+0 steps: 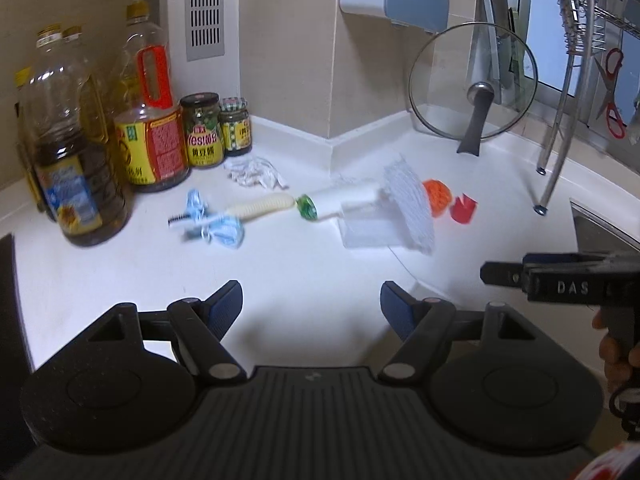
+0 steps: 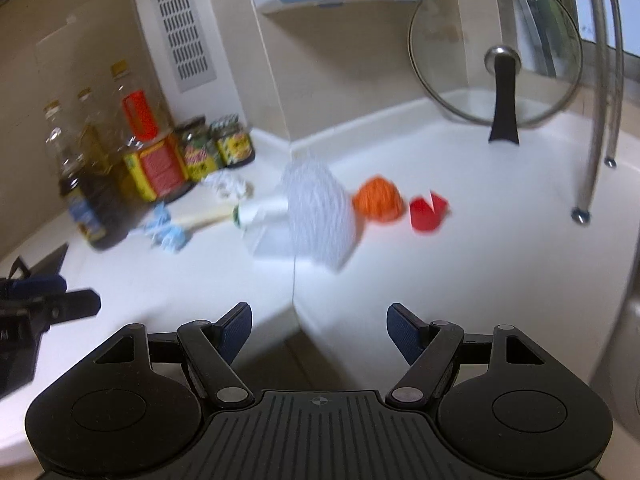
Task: Collect trash
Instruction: 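Grasp the white foam net with the right tool while the left tool approaches the radish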
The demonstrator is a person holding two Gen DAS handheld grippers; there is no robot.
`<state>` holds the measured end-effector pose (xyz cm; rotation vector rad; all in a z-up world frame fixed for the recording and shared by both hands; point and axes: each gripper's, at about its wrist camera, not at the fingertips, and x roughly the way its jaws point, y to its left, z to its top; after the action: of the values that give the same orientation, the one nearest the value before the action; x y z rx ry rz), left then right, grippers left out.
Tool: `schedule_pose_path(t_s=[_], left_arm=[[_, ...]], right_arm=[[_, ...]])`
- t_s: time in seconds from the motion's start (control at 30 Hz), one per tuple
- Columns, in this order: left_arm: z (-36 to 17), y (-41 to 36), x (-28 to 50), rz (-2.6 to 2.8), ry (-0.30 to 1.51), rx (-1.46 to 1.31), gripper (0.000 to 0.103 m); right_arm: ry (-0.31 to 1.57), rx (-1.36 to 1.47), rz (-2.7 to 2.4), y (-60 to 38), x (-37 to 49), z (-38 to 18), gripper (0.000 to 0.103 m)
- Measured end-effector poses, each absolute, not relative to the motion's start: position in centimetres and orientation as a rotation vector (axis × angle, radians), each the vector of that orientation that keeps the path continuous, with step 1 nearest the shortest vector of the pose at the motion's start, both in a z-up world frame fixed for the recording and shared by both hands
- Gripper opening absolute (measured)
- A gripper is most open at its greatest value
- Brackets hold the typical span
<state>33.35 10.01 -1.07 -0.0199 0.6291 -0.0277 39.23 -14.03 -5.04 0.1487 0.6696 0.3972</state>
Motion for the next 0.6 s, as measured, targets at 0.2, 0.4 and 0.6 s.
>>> schedule_pose_path(t_s=[0.2, 0.4, 0.6], left_arm=[[-1.5, 11.6, 37.1, -0.043, 0.636, -0.009, 0.073], [-2.1, 12.5, 39.9, -0.060, 0.645, -0.001, 0.073], [-2.7, 13.1, 42.0, -0.081, 0.649, 0.008, 0.073]], right_arm=[[0.636, 0.128, 0.372, -11.5, 44.0, -5.3, 0.075], [0.628, 0.116, 0.334, -9.8, 47.3, -6.4, 0.074], [0.624, 0.118, 0.322, -8.7, 49.2, -7.1, 0.074]])
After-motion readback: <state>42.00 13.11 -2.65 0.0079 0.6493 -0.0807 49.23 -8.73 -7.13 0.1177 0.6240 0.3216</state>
